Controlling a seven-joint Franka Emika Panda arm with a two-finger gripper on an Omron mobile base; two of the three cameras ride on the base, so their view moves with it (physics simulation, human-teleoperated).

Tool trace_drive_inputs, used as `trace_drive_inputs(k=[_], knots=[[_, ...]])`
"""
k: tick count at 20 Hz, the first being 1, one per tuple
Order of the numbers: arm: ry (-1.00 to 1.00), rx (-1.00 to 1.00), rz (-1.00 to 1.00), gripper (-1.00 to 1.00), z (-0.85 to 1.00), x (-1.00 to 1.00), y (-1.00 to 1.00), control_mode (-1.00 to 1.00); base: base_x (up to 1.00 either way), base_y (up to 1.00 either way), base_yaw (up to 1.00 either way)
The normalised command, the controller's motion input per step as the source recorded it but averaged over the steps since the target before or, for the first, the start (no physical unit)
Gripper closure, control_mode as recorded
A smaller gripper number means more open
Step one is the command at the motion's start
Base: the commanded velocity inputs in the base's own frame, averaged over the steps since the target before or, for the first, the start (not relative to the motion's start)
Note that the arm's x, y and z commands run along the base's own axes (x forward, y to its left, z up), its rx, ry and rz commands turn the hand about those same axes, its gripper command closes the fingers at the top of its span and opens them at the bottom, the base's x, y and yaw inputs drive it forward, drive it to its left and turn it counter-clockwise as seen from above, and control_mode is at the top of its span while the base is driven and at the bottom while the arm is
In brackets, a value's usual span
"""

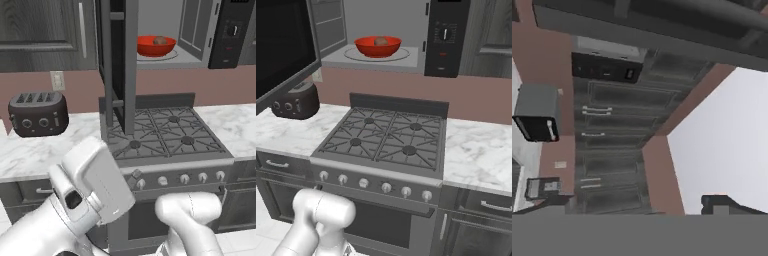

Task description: Pick the potato from the sink and place it in the bowl. Then pick the bowl and place it in the microwave. Then close the microwave door and press the start button.

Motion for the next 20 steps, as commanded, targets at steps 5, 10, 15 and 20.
trace_drive_inputs(k=[5, 10, 15, 20], knots=[[0.02, -0.18, -0.19, -1.00, 0.00, 1.00, 0.94, -1.00, 0.00, 0.00, 0.00], [0.10, -0.10, -0.10, -1.00, -0.02, 1.00, 0.67, -1.00, 0.00, 0.00, 0.00], [0.17, -0.02, -0.02, -1.00, -0.05, 1.00, 0.29, -1.00, 0.00, 0.00, 0.00], [0.19, 0.00, -0.12, -1.00, 0.00, 0.98, -0.07, -1.00, 0.00, 0.00, 0.00]])
